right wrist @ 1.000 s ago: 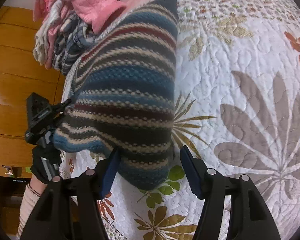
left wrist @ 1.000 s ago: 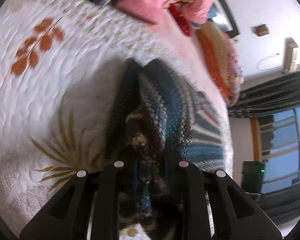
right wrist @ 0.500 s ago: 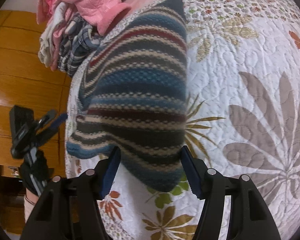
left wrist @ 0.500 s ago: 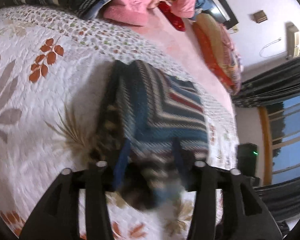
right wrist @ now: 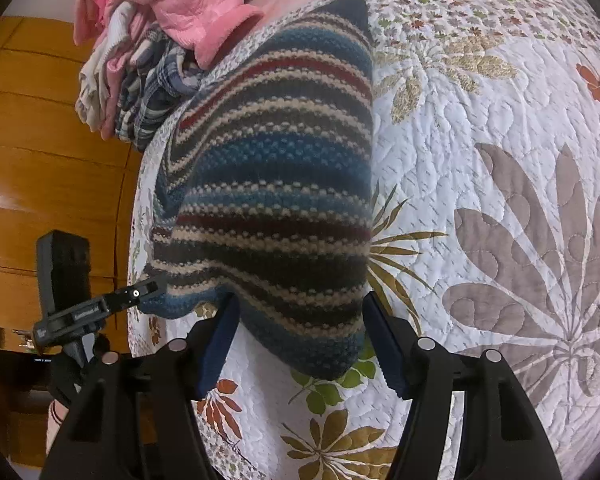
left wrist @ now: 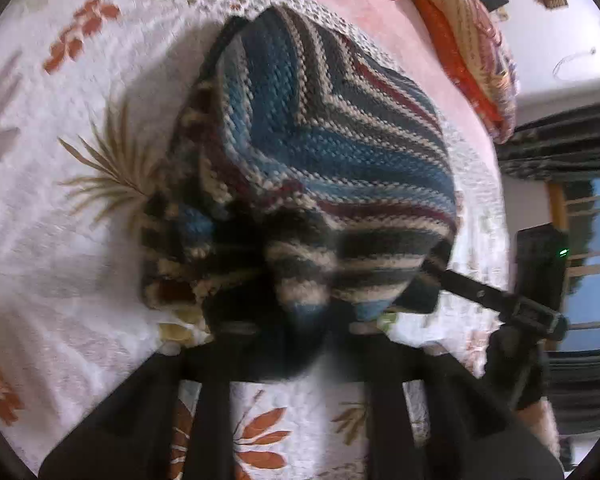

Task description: Fold small clothes

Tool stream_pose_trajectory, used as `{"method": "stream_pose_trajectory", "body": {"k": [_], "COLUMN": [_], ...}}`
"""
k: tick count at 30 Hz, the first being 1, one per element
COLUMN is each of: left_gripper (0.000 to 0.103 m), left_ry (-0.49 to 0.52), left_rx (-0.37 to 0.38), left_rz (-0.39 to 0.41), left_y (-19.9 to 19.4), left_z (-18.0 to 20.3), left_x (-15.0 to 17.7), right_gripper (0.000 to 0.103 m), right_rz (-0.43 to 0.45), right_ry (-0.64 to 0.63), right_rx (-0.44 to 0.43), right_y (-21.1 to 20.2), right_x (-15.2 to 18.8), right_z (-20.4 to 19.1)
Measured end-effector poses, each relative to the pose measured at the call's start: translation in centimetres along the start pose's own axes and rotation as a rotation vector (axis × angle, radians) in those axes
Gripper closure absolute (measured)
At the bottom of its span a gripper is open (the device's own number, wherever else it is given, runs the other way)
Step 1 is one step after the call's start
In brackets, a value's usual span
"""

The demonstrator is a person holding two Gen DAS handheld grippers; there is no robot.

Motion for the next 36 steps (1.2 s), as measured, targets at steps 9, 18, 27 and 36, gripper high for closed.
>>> {"method": "stream_pose_trajectory", "body": {"k": [9, 18, 27, 36], "left_gripper": [0.095, 0.094, 0.080, 0.044], "left_ry": [0.043, 0.079, 0.034, 0.019], "left_rx": [0.047, -0.115, -0.056, -0.016], "left_rz": [0.140, 0.013, -0.004, 0.197], "left_y": [-6.4, -0.6, -0.4, -9.4], "left_z": [-1.7, -5.3, -5.0, -5.6], "left_x": [-1.6, 0.3, -0.2, -4.6], "right_gripper": [0.038, 0.071, 0.074, 0.043], "right_rz": [-0.047, -0.081, -0.109, -0.052], "right_ry": [-0.002, -0.039, -0.070, -0.060], "right_rx": [-0.035, 0.078, 0.143, 0.118], "right_y": [1.3, 2.5, 3.1, -0.5], "right_x": [1.0, 1.7, 2.0, 0.1], "right_z": [-1.1, -0.3, -0.3, -0.8]}}
Point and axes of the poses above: each gripper's, at about its wrist camera, not at the fingertips, and y roughly the way its jaws point, z to its right, x to its underside, the point moved 8 cm from there along y, roughly the way its jaws point
